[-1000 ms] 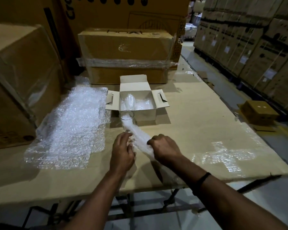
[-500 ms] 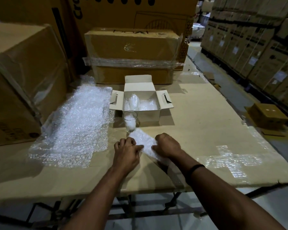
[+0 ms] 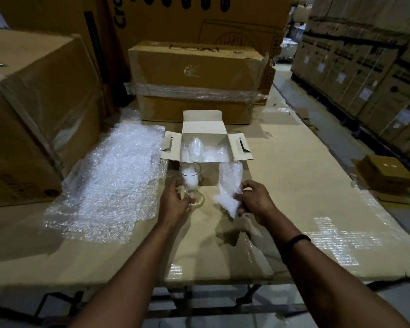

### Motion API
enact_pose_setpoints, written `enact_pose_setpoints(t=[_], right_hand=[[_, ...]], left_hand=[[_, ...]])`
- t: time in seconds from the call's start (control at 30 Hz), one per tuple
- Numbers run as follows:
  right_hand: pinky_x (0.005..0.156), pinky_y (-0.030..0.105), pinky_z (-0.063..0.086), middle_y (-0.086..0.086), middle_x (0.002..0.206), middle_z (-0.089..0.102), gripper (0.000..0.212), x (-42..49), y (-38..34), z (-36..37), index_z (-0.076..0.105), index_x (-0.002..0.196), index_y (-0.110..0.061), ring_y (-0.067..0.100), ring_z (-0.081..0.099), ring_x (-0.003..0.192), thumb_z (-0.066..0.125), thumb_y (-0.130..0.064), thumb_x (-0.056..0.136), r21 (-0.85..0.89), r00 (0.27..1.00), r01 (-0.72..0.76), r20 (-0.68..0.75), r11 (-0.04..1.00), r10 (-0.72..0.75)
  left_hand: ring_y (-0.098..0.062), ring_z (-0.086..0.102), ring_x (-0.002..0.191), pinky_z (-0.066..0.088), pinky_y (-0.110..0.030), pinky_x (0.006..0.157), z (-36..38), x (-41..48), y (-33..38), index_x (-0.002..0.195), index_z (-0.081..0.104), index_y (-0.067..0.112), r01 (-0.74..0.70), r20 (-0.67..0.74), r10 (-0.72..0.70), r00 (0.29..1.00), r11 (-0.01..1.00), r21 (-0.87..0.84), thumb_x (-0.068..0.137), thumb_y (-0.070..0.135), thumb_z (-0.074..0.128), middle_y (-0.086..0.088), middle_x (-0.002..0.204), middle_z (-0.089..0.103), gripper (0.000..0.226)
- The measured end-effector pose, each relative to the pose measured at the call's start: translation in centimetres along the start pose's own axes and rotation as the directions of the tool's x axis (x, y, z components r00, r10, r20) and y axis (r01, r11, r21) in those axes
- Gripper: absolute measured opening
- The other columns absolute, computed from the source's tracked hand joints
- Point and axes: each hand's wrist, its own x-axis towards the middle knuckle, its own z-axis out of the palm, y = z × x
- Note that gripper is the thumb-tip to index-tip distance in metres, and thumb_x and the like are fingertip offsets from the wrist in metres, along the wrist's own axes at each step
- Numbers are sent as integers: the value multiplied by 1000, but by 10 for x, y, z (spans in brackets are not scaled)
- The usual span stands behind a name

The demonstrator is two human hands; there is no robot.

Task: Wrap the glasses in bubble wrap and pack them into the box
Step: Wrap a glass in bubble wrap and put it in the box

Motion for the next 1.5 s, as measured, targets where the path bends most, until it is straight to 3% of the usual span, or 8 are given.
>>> enact_pose_setpoints(t=[0.2,0.33,0.53,0.63,0.73,0.97,1.23,1.5], right_hand=[[67,28,58,20,95,64,22,2,-9,4,60,107,4,22,67,76,60,9,86,521,992,-84,123,850,23],[71,26,57,18,97,70,37,4,-32,23,59,110,4,22,68,81,61,21,77,566,985,14,134,824,-109],[74,23,55,5,95,70,33,18,-56,75,67,105,-6,18,68,86,68,11,77,-80,914,401,-36,912,-405],[83,30,50,6,108,70,38,22,-57,85,70,109,-11,24,62,99,59,7,77,-596,740,615,209,516,-640],[78,30,39,-4,114,69,47,23,-67,87,69,115,-23,23,52,105,55,1,77,-808,736,570,421,150,-529],[79,32,29,-5,128,60,54,25,-87,90,57,131,-33,24,46,112,44,-7,86,-856,832,515,510,-39,-219],[91,40,42,1,111,71,40,31,-84,80,37,119,-26,30,60,105,45,-8,84,-780,838,545,494,306,-231],[84,37,34,1,124,56,44,30,-71,79,61,128,-26,27,47,107,44,-27,87,-808,691,578,557,-112,-460]], left_hand=[[-15,66,93,54,-31,79,2,23,-10,111,63,27,22,73,-21,997,1000,-7,73,26,84,5,101,70,44],[-11,67,90,55,-33,78,5,28,-19,110,65,28,15,44,-19,999,997,80,70,50,77,10,98,72,47],[-15,68,87,55,-32,72,3,28,-20,112,60,34,-45,40,42,998,995,88,67,58,71,8,96,73,52],[-19,69,91,56,-38,77,3,28,-19,118,48,42,-38,37,36,999,999,39,69,52,74,3,102,73,57],[-21,68,90,55,-37,74,3,32,-22,116,58,30,-32,45,27,999,993,113,74,47,76,0,102,73,48],[-22,66,94,53,-33,76,1,37,-23,121,61,32,-72,58,61,996,976,205,79,48,73,2,108,71,46],[-21,67,92,55,-38,75,2,35,-25,120,58,37,-87,54,78,996,978,188,73,52,72,4,105,72,51],[-20,67,93,54,-35,76,4,37,-26,120,61,32,-72,33,67,997,979,192,75,46,75,4,105,72,50]])
